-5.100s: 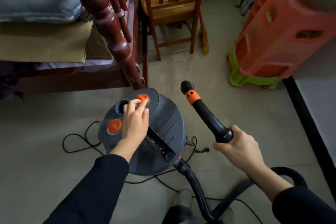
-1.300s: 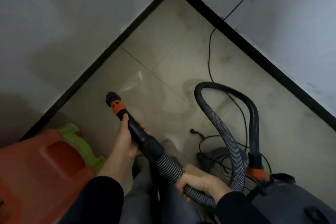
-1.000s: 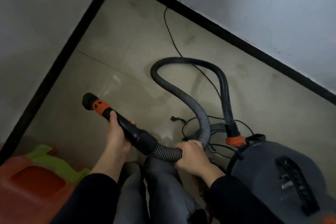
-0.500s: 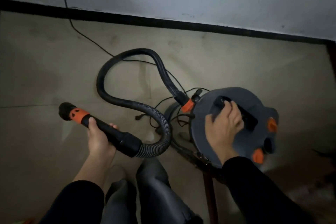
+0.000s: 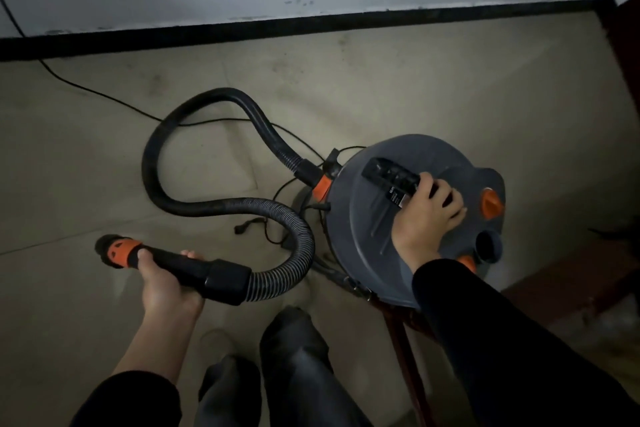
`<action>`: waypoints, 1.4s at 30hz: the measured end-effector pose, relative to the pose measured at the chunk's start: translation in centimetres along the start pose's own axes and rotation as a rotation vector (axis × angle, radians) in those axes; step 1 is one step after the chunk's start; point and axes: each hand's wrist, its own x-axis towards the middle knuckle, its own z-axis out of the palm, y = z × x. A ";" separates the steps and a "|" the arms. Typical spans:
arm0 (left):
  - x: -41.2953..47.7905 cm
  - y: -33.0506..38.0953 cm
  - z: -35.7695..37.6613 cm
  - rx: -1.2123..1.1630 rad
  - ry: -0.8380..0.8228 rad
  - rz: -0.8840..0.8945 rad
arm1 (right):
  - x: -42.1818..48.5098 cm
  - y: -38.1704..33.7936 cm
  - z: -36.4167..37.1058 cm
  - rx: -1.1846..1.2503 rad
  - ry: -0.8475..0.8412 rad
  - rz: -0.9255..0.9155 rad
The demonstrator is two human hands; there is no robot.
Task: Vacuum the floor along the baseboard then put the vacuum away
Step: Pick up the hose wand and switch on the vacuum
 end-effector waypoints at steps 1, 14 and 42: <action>0.0 -0.4 0.3 0.003 0.000 -0.005 | 0.7 0.0 0.1 0.003 0.009 0.003; -0.2 -5.4 8.4 -0.049 -0.128 -0.090 | 12.4 4.4 0.2 0.016 0.152 -0.064; 0.5 -11.2 11.0 -0.132 -0.109 -0.040 | 10.1 -8.7 -0.6 0.436 -0.633 -0.656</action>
